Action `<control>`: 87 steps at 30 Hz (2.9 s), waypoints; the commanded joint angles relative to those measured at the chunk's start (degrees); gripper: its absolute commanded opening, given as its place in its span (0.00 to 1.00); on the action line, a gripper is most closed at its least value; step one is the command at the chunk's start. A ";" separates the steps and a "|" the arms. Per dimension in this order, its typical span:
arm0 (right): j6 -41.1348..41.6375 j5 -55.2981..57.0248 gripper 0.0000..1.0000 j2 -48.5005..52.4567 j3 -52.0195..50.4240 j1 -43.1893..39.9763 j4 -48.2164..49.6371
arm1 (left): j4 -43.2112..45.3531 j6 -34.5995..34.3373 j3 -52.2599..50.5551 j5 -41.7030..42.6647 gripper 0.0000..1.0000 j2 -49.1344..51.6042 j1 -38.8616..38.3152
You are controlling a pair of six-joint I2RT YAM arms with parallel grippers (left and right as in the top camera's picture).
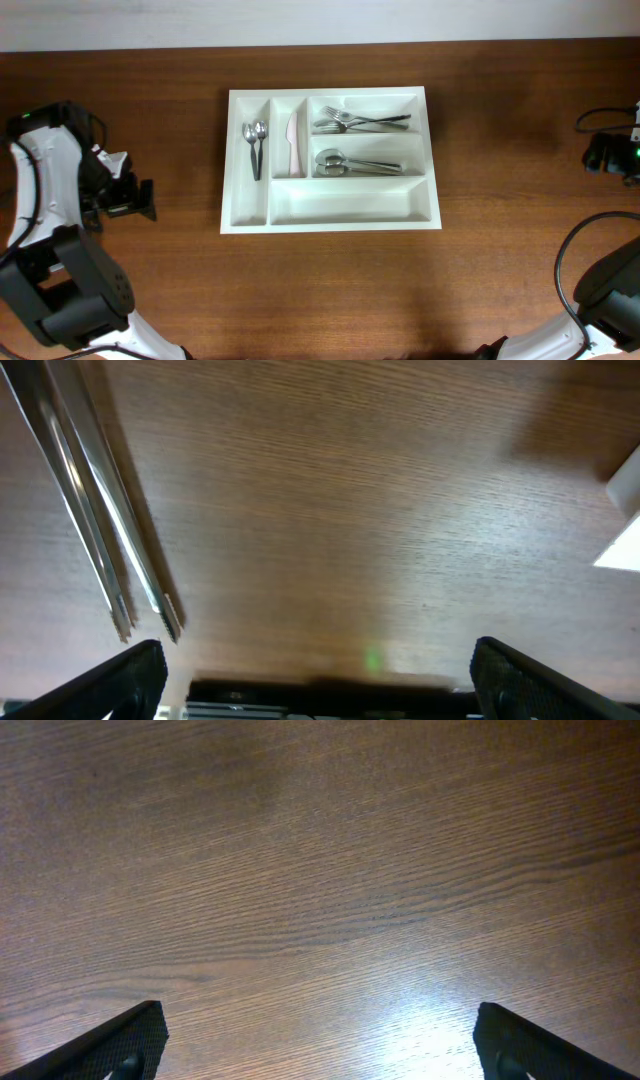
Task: Pack container
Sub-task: 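Move the left gripper down over the silver tongs, then align and lower the left gripper around the tongs' arms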
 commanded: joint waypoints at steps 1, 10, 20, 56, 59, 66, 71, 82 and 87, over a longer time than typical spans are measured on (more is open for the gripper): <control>0.02 -0.74 0.99 0.48 -0.28 -0.11 0.04 | 1.33 4.94 -0.48 -0.26 0.99 -2.84 3.74; 0.02 -0.74 0.99 0.48 -0.28 -0.11 0.04 | 8.50 4.07 -0.48 -7.78 0.99 -2.97 10.56; 0.02 -0.74 0.99 0.48 -0.28 -0.11 0.04 | 10.43 5.44 -0.52 -3.52 0.99 -2.99 10.99; 0.02 -0.74 0.99 0.48 -0.28 -0.11 0.04 | 27.26 22.71 -20.24 -8.76 0.99 -5.55 18.78; 0.02 -0.74 0.99 0.48 -0.28 -0.11 0.04 | 27.65 26.32 -20.24 -5.14 0.99 -5.55 18.78; 0.02 -0.74 0.99 0.48 -0.28 -0.11 0.04 | 28.92 29.55 -20.63 -2.67 0.99 -5.53 18.78; 0.02 -0.74 0.99 0.48 -0.28 -0.11 0.04 | 31.23 30.27 -22.21 -2.82 0.99 -5.44 18.78; 0.02 -0.74 0.99 0.48 -0.28 -0.11 0.04 | 34.67 23.67 -26.01 -4.09 0.99 -5.42 18.78; 0.02 -0.74 0.99 0.48 -0.28 -0.11 0.04 | 35.12 23.69 -27.63 -3.91 0.99 -5.33 18.80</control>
